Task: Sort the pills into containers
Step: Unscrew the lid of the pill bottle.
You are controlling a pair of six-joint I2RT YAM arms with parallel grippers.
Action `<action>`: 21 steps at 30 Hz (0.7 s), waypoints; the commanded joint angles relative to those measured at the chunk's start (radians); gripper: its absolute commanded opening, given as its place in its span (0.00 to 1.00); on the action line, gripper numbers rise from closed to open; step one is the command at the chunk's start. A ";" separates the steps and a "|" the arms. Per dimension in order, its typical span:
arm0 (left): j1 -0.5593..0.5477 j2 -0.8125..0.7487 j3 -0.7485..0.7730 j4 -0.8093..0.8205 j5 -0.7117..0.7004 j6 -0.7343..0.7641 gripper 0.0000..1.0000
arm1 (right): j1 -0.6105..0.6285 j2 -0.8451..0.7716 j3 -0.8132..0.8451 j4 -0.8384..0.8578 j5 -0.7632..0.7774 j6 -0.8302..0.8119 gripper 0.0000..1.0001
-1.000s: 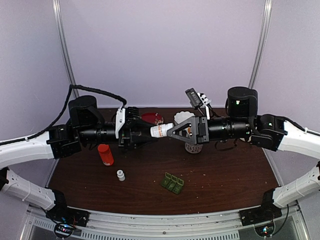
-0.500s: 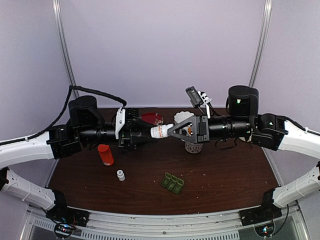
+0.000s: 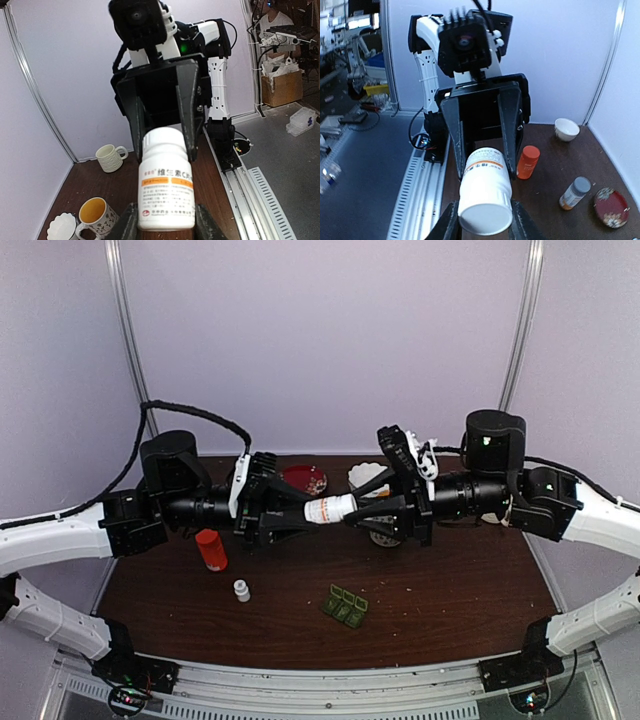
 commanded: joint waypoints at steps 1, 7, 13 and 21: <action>-0.009 0.015 0.023 0.055 0.079 -0.075 0.03 | 0.005 -0.019 -0.049 0.113 0.008 -0.443 0.00; -0.009 0.027 0.016 0.066 0.102 -0.112 0.03 | 0.005 -0.016 -0.023 -0.036 0.012 -0.956 0.00; -0.009 0.047 0.017 0.089 0.131 -0.133 0.03 | 0.011 -0.041 -0.090 -0.037 0.091 -1.299 0.00; -0.007 0.029 -0.035 0.137 0.122 -0.140 0.03 | -0.005 -0.113 -0.197 0.129 0.103 -1.249 0.00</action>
